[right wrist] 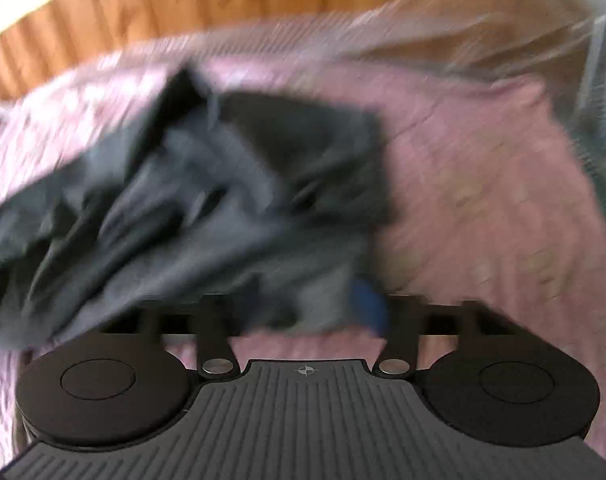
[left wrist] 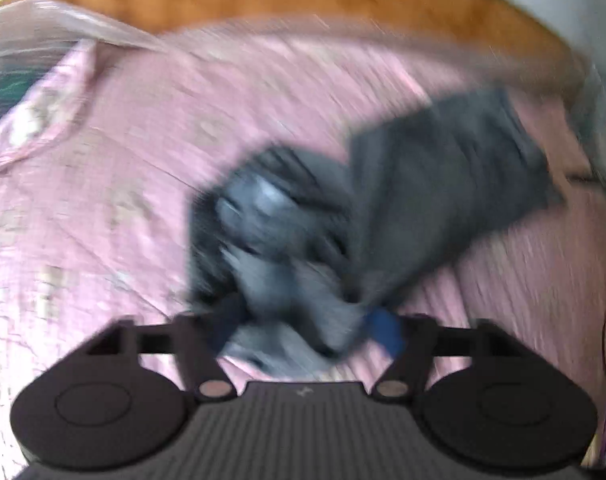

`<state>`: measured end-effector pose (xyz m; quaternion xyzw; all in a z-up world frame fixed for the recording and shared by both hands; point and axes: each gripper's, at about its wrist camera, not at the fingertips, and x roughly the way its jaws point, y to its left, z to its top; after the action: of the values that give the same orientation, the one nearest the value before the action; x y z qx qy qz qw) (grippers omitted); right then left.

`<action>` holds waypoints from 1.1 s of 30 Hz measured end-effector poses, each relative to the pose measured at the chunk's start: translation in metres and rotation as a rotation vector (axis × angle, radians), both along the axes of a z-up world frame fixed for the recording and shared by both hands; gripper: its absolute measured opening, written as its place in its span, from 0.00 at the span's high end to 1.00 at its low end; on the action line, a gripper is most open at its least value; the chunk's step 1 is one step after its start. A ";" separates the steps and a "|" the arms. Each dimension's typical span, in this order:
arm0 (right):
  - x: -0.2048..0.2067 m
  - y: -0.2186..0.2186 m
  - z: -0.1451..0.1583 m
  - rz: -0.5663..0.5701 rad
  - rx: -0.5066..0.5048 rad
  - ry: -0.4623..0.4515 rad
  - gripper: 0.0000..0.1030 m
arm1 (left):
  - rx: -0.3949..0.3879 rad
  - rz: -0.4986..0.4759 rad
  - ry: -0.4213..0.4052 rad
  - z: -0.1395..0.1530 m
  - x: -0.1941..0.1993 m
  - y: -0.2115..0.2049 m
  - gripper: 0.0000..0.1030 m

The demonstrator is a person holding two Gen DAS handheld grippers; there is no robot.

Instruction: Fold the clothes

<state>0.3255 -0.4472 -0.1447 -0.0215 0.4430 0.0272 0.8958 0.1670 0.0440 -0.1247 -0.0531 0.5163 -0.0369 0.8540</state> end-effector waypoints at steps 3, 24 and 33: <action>0.030 -0.007 0.009 -0.023 0.027 -0.065 0.13 | 0.011 0.014 0.021 -0.017 0.035 -0.004 0.20; 0.109 -0.115 -0.039 -0.286 -0.209 -0.029 1.00 | -0.243 -0.087 0.229 -0.053 0.068 -0.039 0.52; 0.055 -0.017 -0.013 -0.044 0.106 -0.052 0.26 | -0.344 0.114 0.068 0.004 0.039 0.009 0.05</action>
<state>0.3804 -0.4643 -0.1575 0.0350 0.4179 0.0304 0.9073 0.2061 0.0530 -0.1206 -0.2289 0.5269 -0.0743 0.8151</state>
